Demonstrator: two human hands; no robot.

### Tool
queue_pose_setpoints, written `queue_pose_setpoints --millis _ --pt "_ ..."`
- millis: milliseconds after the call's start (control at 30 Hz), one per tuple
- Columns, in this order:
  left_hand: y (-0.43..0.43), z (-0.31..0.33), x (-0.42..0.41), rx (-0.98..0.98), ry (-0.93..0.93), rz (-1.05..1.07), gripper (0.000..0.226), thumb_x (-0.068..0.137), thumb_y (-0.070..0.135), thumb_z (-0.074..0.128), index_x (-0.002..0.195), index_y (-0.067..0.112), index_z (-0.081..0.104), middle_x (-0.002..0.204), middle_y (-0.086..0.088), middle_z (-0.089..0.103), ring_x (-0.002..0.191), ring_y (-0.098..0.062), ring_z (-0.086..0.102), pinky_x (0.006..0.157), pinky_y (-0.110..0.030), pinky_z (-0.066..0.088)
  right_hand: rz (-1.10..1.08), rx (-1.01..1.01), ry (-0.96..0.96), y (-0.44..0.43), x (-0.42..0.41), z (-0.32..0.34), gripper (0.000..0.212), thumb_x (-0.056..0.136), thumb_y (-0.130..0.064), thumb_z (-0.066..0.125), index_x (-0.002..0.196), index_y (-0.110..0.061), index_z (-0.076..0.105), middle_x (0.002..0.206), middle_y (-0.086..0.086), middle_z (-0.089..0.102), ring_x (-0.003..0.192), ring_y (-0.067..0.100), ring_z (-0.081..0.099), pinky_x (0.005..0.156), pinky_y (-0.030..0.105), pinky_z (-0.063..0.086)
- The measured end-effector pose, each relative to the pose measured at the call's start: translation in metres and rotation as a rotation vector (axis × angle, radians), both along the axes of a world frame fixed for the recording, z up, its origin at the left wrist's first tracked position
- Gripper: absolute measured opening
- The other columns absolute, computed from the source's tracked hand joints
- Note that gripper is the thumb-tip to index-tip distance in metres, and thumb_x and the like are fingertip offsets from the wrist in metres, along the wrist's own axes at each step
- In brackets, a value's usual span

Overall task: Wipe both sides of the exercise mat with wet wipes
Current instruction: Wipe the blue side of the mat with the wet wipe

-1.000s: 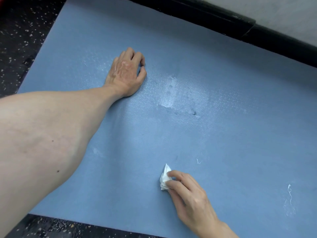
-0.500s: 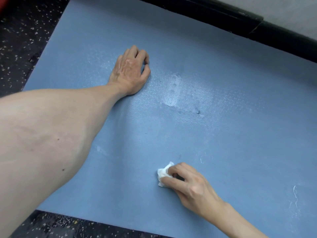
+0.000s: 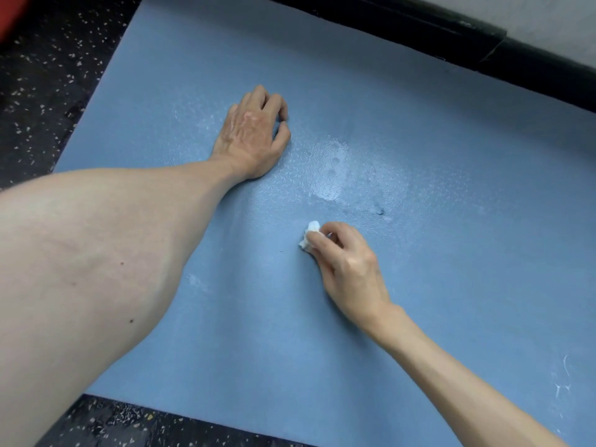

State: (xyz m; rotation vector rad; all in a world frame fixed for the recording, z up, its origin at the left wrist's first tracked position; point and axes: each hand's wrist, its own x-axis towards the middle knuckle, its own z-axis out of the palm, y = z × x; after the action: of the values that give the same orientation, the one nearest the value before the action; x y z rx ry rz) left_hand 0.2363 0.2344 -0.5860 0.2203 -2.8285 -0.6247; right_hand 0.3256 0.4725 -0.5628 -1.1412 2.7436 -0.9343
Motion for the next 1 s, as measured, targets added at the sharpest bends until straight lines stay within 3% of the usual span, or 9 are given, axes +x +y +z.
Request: queue_pose_setpoints --millis 200,367,500,567,633,733,800,933,1000 --pt "0.002 0.000 0.000 -0.003 -0.001 -0.004 0.020 0.092 0.026 0.044 0.105 0.015 0.055 0.106 -0.007 0.050 0.097 -0.024 0.049 0.086 -0.034 0.036 0.428 0.098 -0.100 0.001 0.031 -0.002 0.023 0.094 0.000 0.052 0.114 -0.003 0.062 0.103 0.012 0.055 0.083 0.028 0.050 0.065 0.038 0.049" --pt "-0.001 -0.002 0.000 -0.003 0.013 0.001 0.021 0.091 0.026 0.046 0.105 0.014 0.055 0.106 -0.009 0.051 0.098 -0.026 0.049 0.086 -0.035 0.036 0.053 -0.002 -0.047 -0.042 -0.014 -0.003 0.012 0.094 -0.005 0.055 0.099 -0.001 0.065 0.092 0.012 0.052 0.076 0.026 0.047 0.067 0.033 0.044" --pt "0.001 -0.001 0.000 -0.003 0.020 -0.005 0.020 0.092 0.025 0.046 0.104 0.014 0.056 0.105 -0.008 0.051 0.096 -0.025 0.050 0.086 -0.035 0.037 0.395 0.143 -0.217 -0.017 0.054 0.003 0.029 0.085 0.004 0.057 0.112 -0.004 0.061 0.101 0.009 0.048 0.085 0.024 0.047 0.069 0.027 0.041" --pt "0.002 -0.001 -0.001 -0.004 0.017 -0.006 0.020 0.092 0.026 0.045 0.105 0.014 0.055 0.106 -0.008 0.051 0.097 -0.025 0.049 0.086 -0.034 0.036 0.468 0.119 -0.228 -0.013 0.054 0.003 0.029 0.086 0.005 0.053 0.111 -0.006 0.061 0.099 0.008 0.047 0.083 0.023 0.044 0.065 0.028 0.042" --pt "0.001 -0.002 -0.001 -0.005 0.014 -0.001 0.021 0.092 0.026 0.045 0.105 0.014 0.055 0.107 -0.008 0.050 0.097 -0.025 0.049 0.086 -0.034 0.035 0.382 0.068 -0.175 -0.028 0.033 0.001 0.023 0.088 0.005 0.056 0.107 -0.007 0.063 0.097 0.007 0.049 0.084 0.024 0.045 0.067 0.037 0.045" --pt "0.000 -0.001 0.000 -0.010 0.019 0.000 0.021 0.092 0.026 0.045 0.105 0.014 0.055 0.107 -0.009 0.050 0.097 -0.026 0.049 0.086 -0.034 0.034 0.201 0.010 -0.094 -0.051 0.011 -0.005 0.012 0.092 0.001 0.058 0.100 -0.005 0.065 0.101 0.009 0.055 0.088 0.027 0.048 0.071 0.040 0.046" --pt "0.000 0.001 0.000 -0.012 0.017 -0.003 0.021 0.092 0.026 0.045 0.105 0.014 0.055 0.107 -0.009 0.051 0.098 -0.026 0.049 0.086 -0.034 0.035 0.196 0.019 -0.091 -0.052 0.027 -0.005 0.020 0.091 0.005 0.049 0.103 -0.001 0.064 0.104 0.013 0.057 0.089 0.030 0.049 0.074 0.040 0.046" --pt "0.004 0.002 -0.001 -0.012 0.026 -0.005 0.021 0.092 0.026 0.045 0.105 0.013 0.055 0.107 -0.009 0.051 0.098 -0.026 0.050 0.087 -0.037 0.037 0.610 0.052 -0.182 -0.029 0.082 0.005 0.038 0.092 -0.004 0.026 0.111 0.006 0.057 0.105 0.020 0.054 0.090 0.032 0.046 0.063 0.042 0.048" --pt "0.004 0.002 0.001 -0.034 0.025 0.000 0.021 0.093 0.026 0.045 0.106 0.013 0.055 0.107 -0.010 0.051 0.097 -0.027 0.049 0.085 -0.036 0.037 0.656 0.059 -0.173 -0.028 0.073 0.003 0.038 0.099 -0.007 0.024 0.110 0.005 0.058 0.103 0.021 0.053 0.089 0.032 0.047 0.060 0.044 0.049"
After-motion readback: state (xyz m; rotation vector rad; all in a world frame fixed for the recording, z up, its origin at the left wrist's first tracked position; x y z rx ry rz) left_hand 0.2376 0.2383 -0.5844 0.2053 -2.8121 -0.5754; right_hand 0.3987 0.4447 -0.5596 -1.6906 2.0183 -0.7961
